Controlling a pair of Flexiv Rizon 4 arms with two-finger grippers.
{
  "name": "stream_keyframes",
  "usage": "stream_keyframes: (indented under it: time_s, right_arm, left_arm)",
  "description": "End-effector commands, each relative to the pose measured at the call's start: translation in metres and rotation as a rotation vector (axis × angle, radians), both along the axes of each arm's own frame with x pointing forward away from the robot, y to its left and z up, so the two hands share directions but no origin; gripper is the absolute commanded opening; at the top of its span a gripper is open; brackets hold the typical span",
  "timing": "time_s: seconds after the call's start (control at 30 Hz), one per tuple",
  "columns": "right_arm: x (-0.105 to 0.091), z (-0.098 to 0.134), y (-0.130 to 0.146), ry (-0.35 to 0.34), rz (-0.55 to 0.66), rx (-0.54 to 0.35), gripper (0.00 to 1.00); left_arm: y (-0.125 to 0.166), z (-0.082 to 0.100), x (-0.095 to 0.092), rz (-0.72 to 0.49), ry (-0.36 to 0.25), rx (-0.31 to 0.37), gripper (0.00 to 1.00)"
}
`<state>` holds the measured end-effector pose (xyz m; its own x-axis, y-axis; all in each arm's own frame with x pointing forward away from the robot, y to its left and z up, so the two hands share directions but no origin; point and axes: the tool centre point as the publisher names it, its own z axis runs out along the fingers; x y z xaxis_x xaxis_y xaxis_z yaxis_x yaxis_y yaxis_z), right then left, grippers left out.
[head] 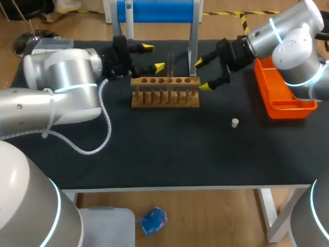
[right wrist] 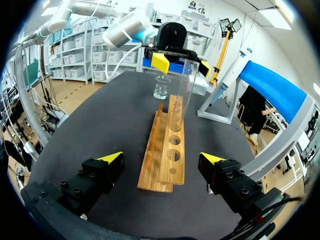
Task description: Invert the test tube, pick up the pipette, mount the tip to pipette, aspirate from beaker and dispense into the tube, eject the tip, return the pipette, and cap with the stopper.
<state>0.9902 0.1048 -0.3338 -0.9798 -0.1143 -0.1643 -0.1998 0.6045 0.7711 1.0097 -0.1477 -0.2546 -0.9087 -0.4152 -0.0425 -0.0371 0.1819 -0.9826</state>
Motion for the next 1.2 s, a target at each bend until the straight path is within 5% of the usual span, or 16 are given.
stream_keyframes:
  time_s: [0.03, 0.3, 1.0, 1.2]
  right_arm:
    - [0.001, 0.0, 0.0, 0.001, 0.002, -0.001, 1.0]
    - [0.001, 0.0, 0.0, 0.001, 0.002, -0.001, 1.0]
    - [0.001, 0.0, 0.0, 0.001, 0.002, -0.001, 1.0]
    - [-0.034, 0.035, -0.01, 0.013, -0.018, 0.151, 1.0]
  left_arm:
    - [0.048, 0.024, -0.034, 0.113, 0.02, 0.055, 1.0]
    - [0.106, 0.046, -0.052, 0.433, 0.009, 0.165, 1.0]
    - [0.115, 0.05, -0.054, 0.463, 0.011, 0.157, 1.0]
    - [0.159, 0.055, -0.048, 0.54, 0.062, 0.099, 1.0]
